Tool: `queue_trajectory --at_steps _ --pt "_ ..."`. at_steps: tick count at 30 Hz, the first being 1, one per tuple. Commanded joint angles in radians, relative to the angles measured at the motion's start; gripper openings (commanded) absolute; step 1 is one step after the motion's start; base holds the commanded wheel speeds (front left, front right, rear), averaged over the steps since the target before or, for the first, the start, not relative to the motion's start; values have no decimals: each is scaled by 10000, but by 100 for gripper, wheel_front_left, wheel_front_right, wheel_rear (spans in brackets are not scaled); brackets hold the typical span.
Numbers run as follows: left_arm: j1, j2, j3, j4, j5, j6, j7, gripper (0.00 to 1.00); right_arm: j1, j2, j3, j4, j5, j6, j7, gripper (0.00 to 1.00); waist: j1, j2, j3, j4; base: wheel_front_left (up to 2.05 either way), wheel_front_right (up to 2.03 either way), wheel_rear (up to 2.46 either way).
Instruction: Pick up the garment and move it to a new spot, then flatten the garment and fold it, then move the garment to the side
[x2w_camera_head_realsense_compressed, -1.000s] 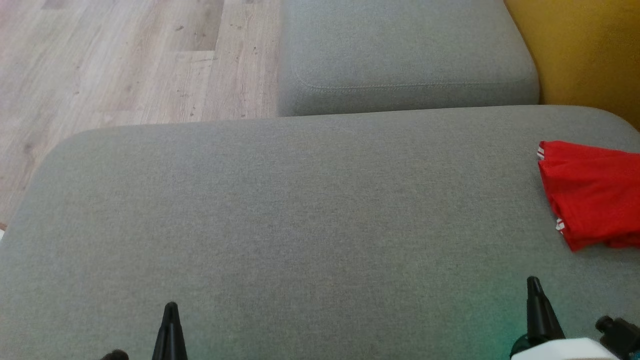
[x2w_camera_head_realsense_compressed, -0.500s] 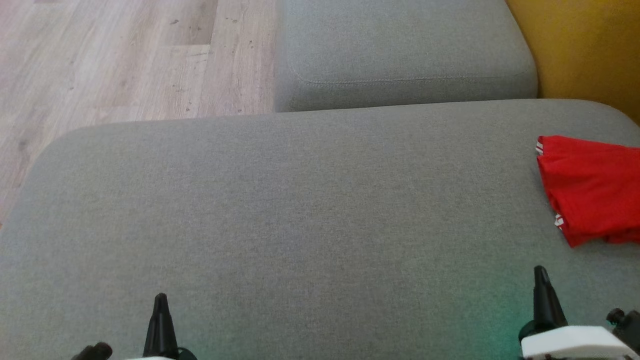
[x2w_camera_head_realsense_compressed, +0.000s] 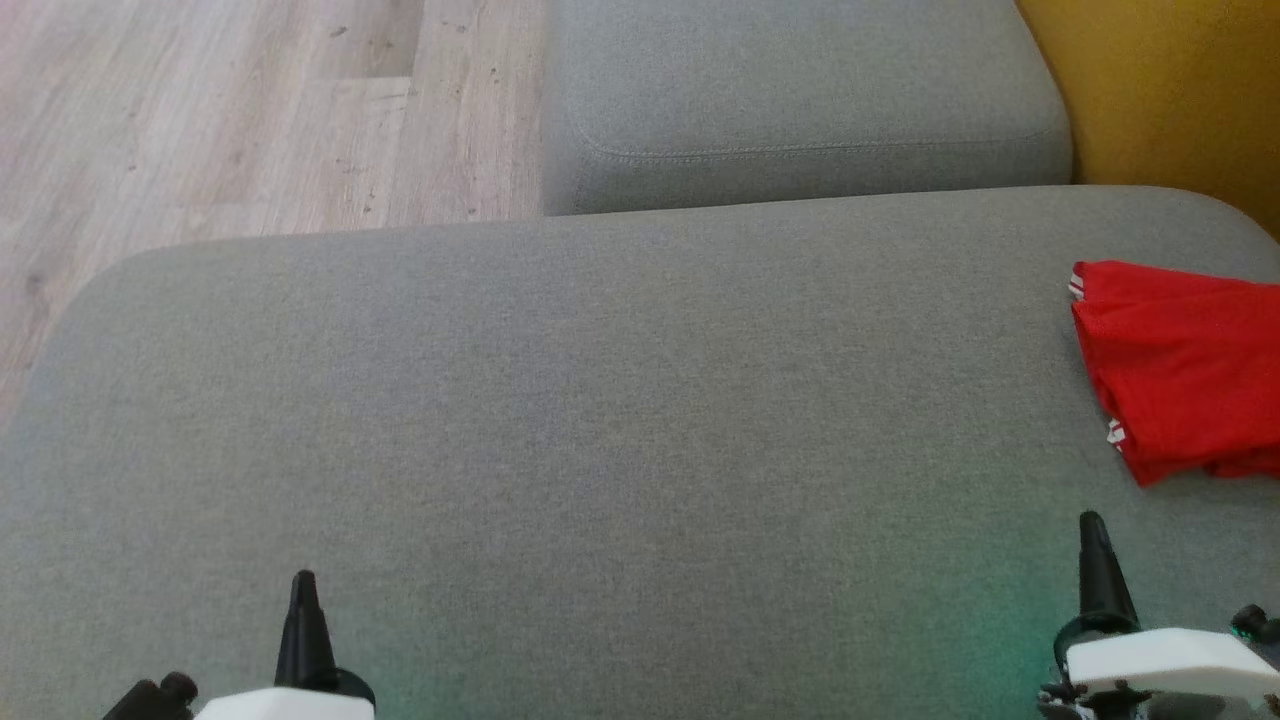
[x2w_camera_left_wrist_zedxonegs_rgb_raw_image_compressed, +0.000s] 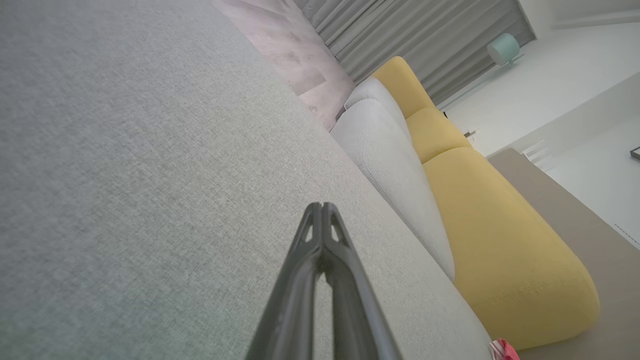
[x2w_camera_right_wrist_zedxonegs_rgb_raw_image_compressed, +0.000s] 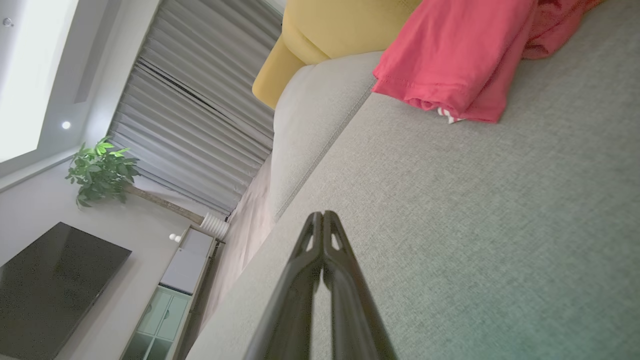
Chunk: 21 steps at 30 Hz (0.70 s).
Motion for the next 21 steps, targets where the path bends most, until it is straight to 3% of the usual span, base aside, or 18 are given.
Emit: queue_trajectory --at_steps 1,21 --pt "-581 137 287 -244 -243 -67 52 0 -619 -156 57 -283 254 -4 52 0 -1 0 10 -6 0 0 0" --pt "-1202 135 789 -30 -2587 -332 633 0 -1170 -165 -166 -243 2587 -5 632 0 -1 0 219 -123 0 0 0"
